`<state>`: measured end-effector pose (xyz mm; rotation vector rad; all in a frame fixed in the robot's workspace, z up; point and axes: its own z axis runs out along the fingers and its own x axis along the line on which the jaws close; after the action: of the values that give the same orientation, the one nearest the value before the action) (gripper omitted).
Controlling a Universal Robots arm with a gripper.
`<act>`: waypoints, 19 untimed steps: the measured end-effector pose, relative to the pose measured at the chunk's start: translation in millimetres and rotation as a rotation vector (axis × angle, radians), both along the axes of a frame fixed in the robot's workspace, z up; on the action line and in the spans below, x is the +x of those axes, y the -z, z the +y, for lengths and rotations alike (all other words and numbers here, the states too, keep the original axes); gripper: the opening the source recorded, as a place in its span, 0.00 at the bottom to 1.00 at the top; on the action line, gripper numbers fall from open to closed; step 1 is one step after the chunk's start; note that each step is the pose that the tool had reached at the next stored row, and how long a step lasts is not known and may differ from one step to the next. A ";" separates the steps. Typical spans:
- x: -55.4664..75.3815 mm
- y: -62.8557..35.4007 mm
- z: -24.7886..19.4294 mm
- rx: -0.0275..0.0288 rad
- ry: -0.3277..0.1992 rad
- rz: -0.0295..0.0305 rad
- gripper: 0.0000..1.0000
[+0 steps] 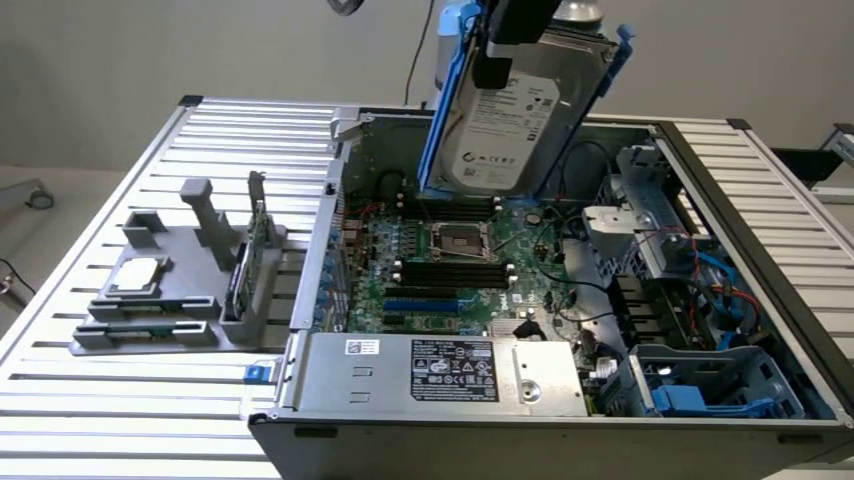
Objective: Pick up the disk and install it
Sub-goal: 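Pick up the disk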
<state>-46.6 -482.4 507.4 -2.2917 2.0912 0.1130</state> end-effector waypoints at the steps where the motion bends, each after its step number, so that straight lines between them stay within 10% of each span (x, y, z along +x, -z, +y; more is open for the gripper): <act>1: 1.8 0.5 -1.3 -0.0001 0.000 -0.0053 0.33; 19: 25.6 7.2 -19.2 -0.0037 0.000 -0.1254 0.33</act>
<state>-21.0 -501.5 500.2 -2.2375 2.0321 -0.0339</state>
